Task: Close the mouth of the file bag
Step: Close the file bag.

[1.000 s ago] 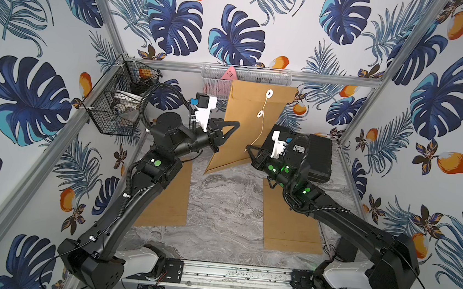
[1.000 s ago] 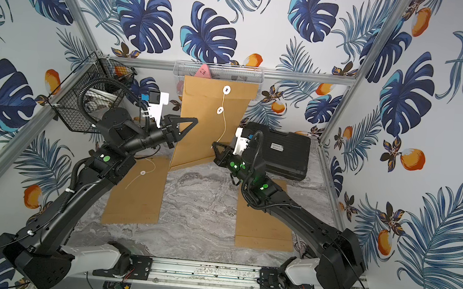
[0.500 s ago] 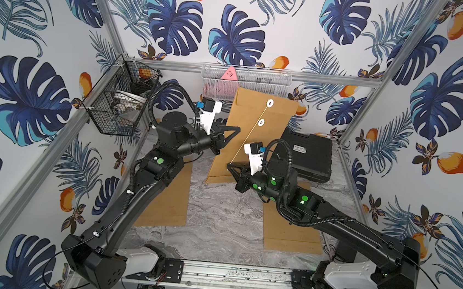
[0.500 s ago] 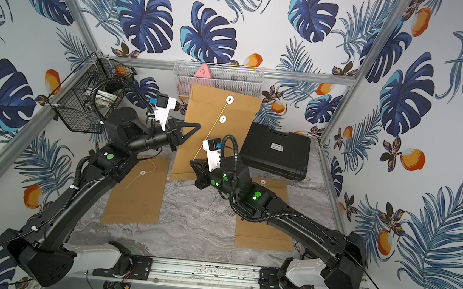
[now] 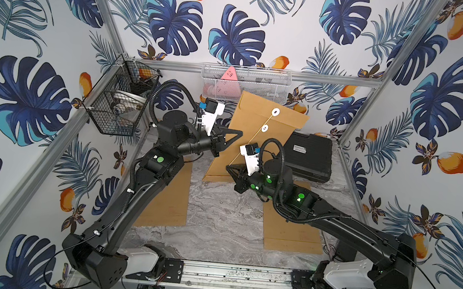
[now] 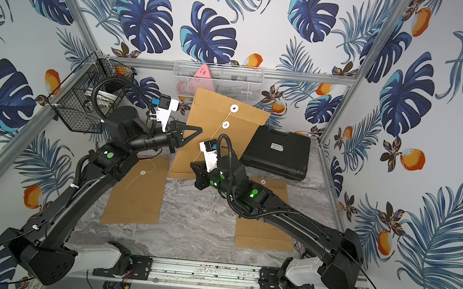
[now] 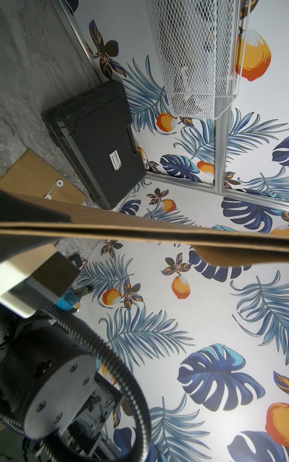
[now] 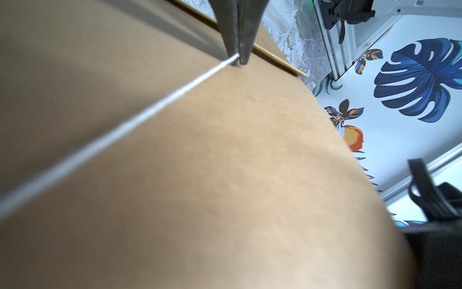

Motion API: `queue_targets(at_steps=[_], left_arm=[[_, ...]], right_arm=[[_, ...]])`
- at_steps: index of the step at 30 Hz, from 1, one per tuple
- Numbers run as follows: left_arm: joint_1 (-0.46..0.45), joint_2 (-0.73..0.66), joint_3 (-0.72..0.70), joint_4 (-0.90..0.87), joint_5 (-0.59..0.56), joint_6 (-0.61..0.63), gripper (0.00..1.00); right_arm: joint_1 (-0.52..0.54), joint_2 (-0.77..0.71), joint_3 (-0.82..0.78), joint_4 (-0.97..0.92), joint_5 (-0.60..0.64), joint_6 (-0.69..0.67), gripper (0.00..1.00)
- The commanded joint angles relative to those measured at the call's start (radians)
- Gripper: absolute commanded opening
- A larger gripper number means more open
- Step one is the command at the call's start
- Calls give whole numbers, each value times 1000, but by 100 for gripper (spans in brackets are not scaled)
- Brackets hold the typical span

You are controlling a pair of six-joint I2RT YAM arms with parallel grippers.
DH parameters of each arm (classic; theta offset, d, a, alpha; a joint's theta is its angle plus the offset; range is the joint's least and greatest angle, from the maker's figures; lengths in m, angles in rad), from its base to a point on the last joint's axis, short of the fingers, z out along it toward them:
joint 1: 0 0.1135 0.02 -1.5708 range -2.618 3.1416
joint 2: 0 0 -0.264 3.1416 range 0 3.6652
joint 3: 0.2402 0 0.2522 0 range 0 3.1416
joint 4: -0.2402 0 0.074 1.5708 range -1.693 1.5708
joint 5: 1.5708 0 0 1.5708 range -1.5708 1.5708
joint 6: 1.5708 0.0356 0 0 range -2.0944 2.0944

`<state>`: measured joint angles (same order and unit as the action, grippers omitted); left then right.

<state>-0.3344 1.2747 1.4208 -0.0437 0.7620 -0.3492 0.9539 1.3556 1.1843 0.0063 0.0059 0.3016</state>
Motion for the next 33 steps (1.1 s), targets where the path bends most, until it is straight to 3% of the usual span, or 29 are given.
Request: queue_targets(at_steps=[1, 10, 21, 27, 33], left_arm=[[5, 2, 15, 79, 60, -36, 0], [19, 2, 15, 86, 110, -72, 0], [76, 3, 15, 33, 76, -134, 0], [98, 3, -18, 47, 92, -190, 0], [103, -6, -45, 42, 93, -214, 0]], right_arm=[[-20, -15, -19, -20, -36, 20, 0], [-103, -46, -66, -19, -82, 45, 0], [-234, -114, -123, -44, -82, 65, 0], [-298, -137, -88, -149, 11, 36, 0], [-324, -134, -6, -258, 204, 3, 0]])
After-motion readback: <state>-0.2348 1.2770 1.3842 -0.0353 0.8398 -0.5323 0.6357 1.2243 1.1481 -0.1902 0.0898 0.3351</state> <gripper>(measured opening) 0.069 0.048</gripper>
